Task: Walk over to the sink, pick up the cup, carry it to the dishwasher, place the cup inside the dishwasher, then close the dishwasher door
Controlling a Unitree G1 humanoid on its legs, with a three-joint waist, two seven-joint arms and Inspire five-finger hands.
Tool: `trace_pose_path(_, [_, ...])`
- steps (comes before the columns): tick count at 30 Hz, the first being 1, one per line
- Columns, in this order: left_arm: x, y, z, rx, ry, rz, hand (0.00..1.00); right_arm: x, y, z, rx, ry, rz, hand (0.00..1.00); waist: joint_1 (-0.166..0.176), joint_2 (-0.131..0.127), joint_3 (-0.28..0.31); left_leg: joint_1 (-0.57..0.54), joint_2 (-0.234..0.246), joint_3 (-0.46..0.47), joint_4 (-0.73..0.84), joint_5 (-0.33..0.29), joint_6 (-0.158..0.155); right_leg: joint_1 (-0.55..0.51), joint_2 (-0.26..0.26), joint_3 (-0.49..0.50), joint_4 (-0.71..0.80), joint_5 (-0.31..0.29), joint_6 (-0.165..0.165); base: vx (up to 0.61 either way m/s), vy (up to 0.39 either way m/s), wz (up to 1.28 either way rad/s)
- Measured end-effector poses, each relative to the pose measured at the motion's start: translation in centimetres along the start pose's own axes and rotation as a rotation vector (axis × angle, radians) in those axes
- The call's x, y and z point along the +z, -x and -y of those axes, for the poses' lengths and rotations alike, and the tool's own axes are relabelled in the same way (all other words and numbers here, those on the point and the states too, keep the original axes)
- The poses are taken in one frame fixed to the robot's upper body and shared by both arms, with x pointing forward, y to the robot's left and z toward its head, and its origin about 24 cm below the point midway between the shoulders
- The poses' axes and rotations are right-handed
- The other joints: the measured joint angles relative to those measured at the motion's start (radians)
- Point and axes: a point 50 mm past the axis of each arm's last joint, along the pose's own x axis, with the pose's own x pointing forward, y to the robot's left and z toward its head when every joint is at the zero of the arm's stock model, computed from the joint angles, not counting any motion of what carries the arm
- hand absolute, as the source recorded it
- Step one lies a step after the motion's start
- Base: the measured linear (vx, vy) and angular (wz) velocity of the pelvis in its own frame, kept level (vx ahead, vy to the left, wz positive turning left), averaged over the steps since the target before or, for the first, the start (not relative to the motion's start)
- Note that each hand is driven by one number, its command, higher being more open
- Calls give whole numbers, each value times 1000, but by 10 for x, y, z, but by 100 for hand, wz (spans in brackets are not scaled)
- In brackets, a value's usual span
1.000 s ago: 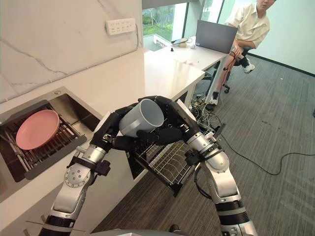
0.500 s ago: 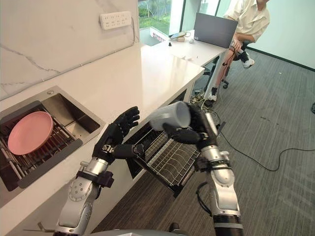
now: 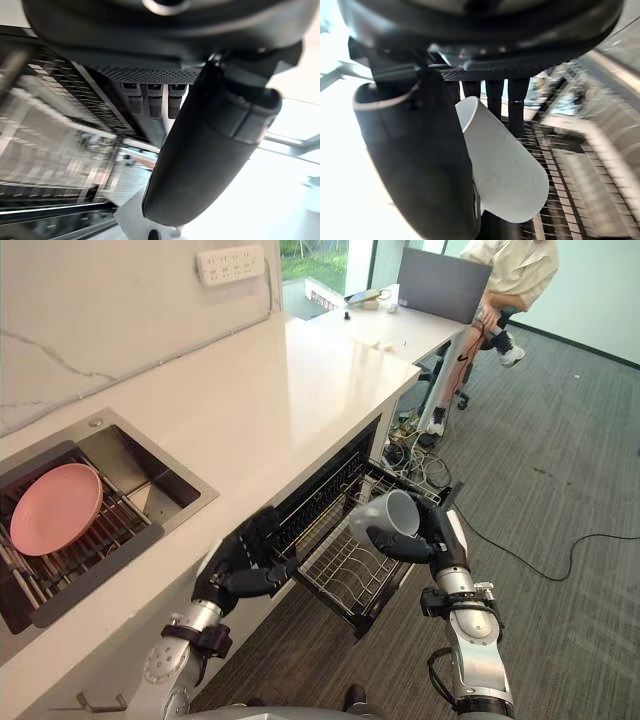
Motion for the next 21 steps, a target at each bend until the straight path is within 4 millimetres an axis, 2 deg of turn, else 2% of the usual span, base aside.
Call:
trace_pose_path(4, [-14,8,-6,25,-16,-71,90,-14,-3,4,-26,77,-77,30,21,1,52,-45,-4,-37,40,0,0,-3,-7,-38,1,1,1,-24,2,29])
trace_pose_path(7, [-22,11,-16,77,-19,-107,90,-7,-15,4,-37,162,-73,30,30,2,108,-97,-6,-74,81,-1,2,-19,-10,-72,12,3,2,-110,8,37])
trace_pose_path(9, [-27,14,-27,149,-19,-131,90,5,-28,6,-71,218,-36,30,50,8,165,-137,-7,-104,106,2,6,-37,-12,-99,30,3,1,-133,2,35])
trace_pose_path(11, [-32,15,-35,202,-19,-152,90,9,-38,10,-108,260,-39,30,66,16,195,-161,-12,-132,106,11,17,-45,-18,-131,39,1,-1,-118,-2,48])
trace_pose_path(12, [-33,15,-39,228,-26,-158,90,12,-44,15,-130,275,-40,90,81,22,216,-175,-18,-145,105,23,18,-54,-22,-148,47,1,-1,-101,5,50])
trace_pose_path(18, [-31,13,-56,343,-52,-150,90,39,-70,21,-202,341,-5,90,126,36,312,-226,-42,-209,82,82,22,-98,-47,-209,98,-11,-7,-87,26,35])
trace_pose_path(21, [-33,10,-60,371,-57,-161,90,45,-75,21,-218,336,7,90,136,35,329,-231,-53,-229,64,99,27,-108,-61,-229,122,-22,-4,-43,31,25])
